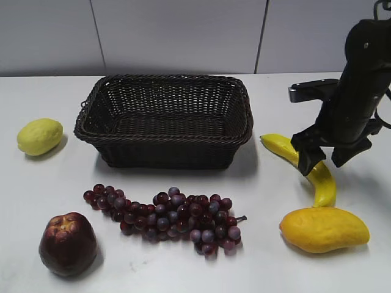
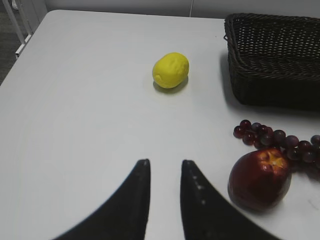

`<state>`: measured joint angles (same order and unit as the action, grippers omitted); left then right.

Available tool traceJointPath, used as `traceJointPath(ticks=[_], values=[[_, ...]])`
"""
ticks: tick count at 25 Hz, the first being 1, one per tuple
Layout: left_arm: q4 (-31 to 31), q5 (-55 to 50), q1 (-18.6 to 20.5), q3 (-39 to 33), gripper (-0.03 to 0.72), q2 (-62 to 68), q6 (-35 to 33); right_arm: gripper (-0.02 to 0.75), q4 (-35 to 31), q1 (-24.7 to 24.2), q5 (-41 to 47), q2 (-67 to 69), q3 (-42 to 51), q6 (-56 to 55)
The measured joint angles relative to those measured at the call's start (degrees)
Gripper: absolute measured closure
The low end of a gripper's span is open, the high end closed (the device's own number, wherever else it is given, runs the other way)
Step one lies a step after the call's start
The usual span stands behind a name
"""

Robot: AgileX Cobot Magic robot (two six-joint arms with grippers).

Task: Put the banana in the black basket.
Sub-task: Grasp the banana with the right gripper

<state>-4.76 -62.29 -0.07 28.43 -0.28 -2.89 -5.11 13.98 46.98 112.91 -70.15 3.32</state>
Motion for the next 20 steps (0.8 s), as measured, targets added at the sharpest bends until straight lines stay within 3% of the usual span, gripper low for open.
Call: traceJointPath(ticks=[10,12,16,20], values=[[0.0,0.0,0.0,0.0,0.484,0.0,0.0,0.149,0.3,0.0,-2.1,4.4,0.0,0.0],[0.0,0.0,0.0,0.0,0.484,0.0,0.0,0.184,0.3,0.0,-2.1,4.9,0.0,-0.1],[0.0,0.0,0.0,0.0,0.484,0.0,0.0,0.374,0.2,0.0,-2.0,4.9,-0.4,-0.1],[0.0,0.0,0.0,0.0,0.484,0.0,0.0,0.385,0.0,0.0,0.0,4.9,-2.3,-0.1]])
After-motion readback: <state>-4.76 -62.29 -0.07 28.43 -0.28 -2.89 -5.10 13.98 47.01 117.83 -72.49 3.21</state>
